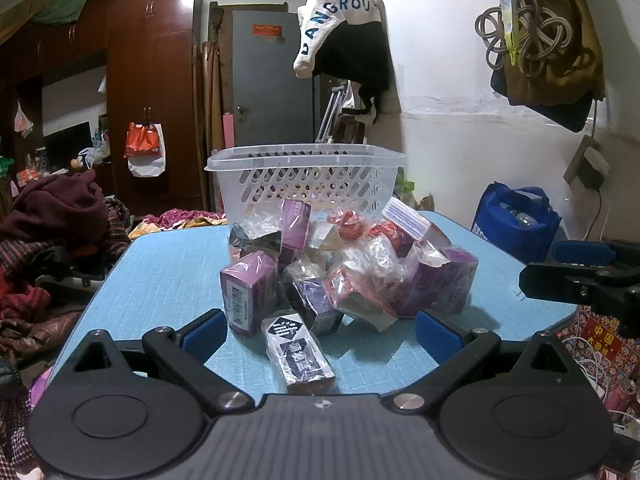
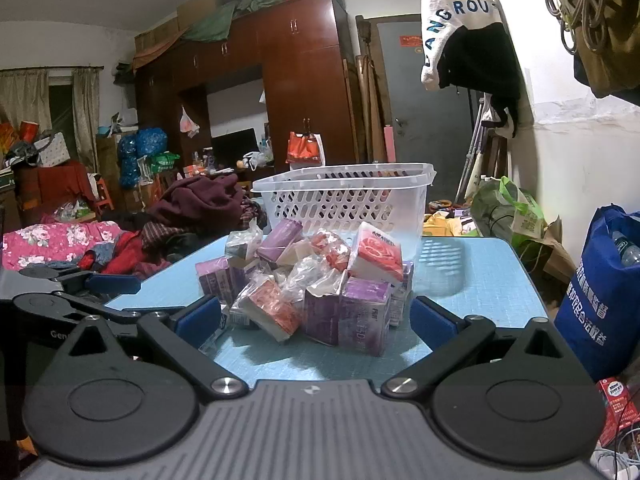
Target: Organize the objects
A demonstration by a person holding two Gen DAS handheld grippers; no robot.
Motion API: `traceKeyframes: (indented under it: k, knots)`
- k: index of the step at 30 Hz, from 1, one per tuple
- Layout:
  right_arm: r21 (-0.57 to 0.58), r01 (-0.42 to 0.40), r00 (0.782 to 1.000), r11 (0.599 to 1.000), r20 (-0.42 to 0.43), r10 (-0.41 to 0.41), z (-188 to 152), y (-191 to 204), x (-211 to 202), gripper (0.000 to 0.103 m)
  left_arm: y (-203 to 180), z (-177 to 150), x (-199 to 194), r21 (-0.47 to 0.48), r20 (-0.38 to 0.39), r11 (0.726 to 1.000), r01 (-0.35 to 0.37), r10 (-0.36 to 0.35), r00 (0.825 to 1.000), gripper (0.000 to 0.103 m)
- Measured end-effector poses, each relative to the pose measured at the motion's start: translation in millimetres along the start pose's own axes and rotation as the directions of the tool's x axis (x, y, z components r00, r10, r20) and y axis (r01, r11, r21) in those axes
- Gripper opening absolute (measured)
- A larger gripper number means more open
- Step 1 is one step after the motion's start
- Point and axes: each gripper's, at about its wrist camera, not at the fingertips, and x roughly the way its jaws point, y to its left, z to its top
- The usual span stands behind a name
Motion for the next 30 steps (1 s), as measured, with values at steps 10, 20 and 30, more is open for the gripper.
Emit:
traceKeyframes:
  k: [10,20,30]
  knots:
    - [0.007,0.000,1.000,1.000,0.000,0.000,0.4,-2.0,-0.9,0.103,-0.7,-1.3,-0.9,0.001,0.005,1.000,0.006,-0.006,1.000,0.102]
    - [0.002,0.013,1.000,1.000,0.014,-0.013,0.0,-3.7,-0.5,0.103,1.3,-4.0,-0.6,0.013,0.011,1.000,-0.011,0.010,1.000,0.102]
    - [-0.011,0.051,0.999,0.999,-0.019,-0.051,-14.2,-21.7,29.7,0.103,18.7,-29.6,30.3,0.021,-0.072,1.000,-0.018,0.020,0.997,0.099]
